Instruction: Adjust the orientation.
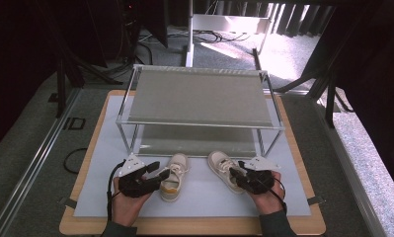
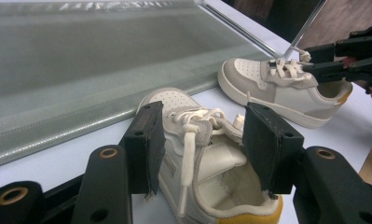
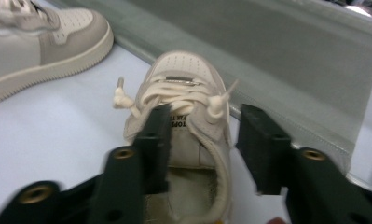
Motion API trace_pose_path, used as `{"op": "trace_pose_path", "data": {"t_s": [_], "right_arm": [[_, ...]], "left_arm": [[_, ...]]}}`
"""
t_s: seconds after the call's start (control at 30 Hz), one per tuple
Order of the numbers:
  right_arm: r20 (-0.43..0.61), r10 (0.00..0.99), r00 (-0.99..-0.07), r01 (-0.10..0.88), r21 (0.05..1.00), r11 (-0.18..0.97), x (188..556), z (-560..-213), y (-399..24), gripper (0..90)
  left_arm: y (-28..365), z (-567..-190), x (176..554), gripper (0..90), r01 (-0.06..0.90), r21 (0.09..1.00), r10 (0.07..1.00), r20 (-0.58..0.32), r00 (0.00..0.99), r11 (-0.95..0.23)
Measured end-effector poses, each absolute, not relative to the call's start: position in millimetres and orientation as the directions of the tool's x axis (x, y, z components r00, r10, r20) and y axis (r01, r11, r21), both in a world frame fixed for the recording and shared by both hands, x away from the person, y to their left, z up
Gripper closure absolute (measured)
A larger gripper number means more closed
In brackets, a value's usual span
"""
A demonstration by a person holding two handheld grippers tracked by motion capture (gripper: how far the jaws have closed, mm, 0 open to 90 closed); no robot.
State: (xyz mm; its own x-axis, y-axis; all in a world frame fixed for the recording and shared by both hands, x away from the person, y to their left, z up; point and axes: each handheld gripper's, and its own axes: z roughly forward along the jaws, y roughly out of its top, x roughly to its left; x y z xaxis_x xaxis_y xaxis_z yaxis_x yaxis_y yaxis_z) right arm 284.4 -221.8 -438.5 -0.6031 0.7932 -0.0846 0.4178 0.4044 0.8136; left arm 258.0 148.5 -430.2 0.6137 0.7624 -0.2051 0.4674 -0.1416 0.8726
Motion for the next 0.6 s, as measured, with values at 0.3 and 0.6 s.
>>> {"op": "trace_pose_path", "data": {"t_s": [0.3, 0.6], "right_arm": [[-0.088, 0.751, -0.654, 0.366, 0.832, 0.417, 262, -433, -227, 36.6], [-0.084, 0.742, -0.665, 0.359, 0.835, 0.417, 251, -446, -233, 32.3]], "left_arm": [[146, -429, 252, 43.9, 0.447, 0.88, 0.752, -0.181, 0.634, -0.164], [143, -435, 245, 32.2, 0.441, 0.873, 0.725, -0.165, 0.669, -0.209]]}}
